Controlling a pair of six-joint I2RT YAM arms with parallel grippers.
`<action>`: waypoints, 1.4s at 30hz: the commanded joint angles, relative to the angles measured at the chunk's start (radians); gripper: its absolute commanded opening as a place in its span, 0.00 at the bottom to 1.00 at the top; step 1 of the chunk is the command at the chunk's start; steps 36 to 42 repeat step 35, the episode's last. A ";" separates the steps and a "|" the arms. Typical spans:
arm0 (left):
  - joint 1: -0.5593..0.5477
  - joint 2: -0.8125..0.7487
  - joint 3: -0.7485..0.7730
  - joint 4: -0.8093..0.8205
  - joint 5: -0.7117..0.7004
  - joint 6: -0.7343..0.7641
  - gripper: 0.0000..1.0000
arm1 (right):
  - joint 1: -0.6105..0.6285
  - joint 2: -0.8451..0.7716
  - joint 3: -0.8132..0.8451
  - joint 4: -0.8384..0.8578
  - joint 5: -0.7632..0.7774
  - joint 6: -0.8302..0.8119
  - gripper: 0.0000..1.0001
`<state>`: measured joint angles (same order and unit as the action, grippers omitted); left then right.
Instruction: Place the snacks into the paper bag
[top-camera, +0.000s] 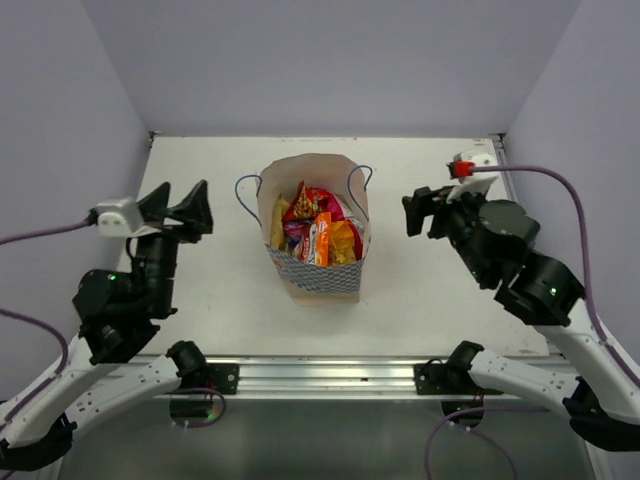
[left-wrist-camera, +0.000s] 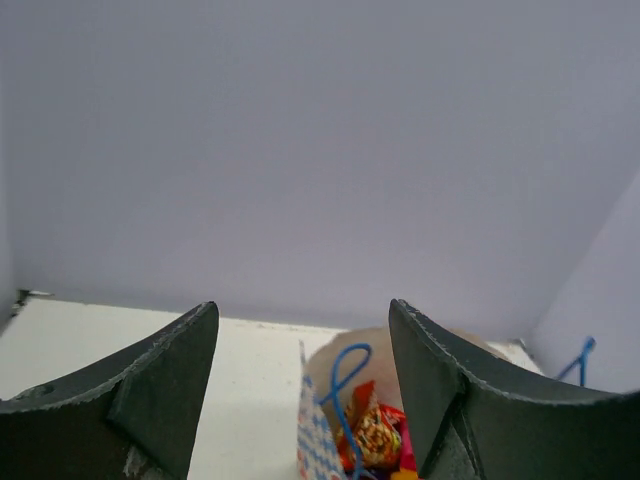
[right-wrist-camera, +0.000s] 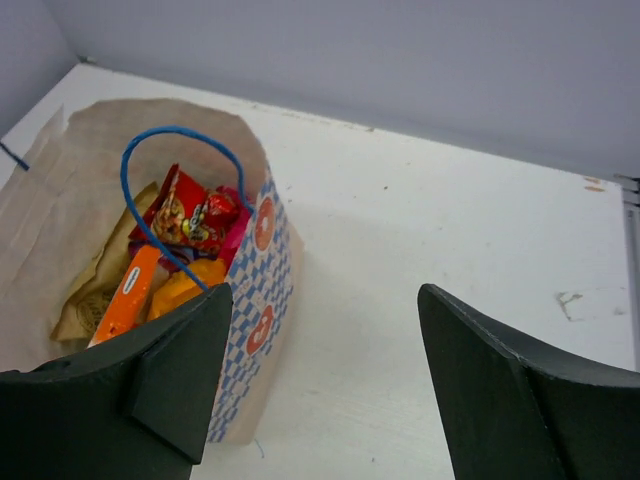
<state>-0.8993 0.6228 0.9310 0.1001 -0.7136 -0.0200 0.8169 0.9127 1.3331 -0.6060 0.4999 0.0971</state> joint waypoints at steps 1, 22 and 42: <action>-0.004 -0.144 -0.070 0.148 -0.251 0.149 0.73 | -0.005 -0.067 -0.005 0.043 0.146 -0.048 0.79; 0.405 -0.011 -0.189 -0.074 0.166 -0.022 0.83 | -0.496 0.098 -0.199 0.097 -0.063 0.058 0.92; 0.896 0.109 -0.219 -0.011 0.611 -0.178 0.81 | -0.495 0.152 -0.149 0.035 0.039 0.079 0.99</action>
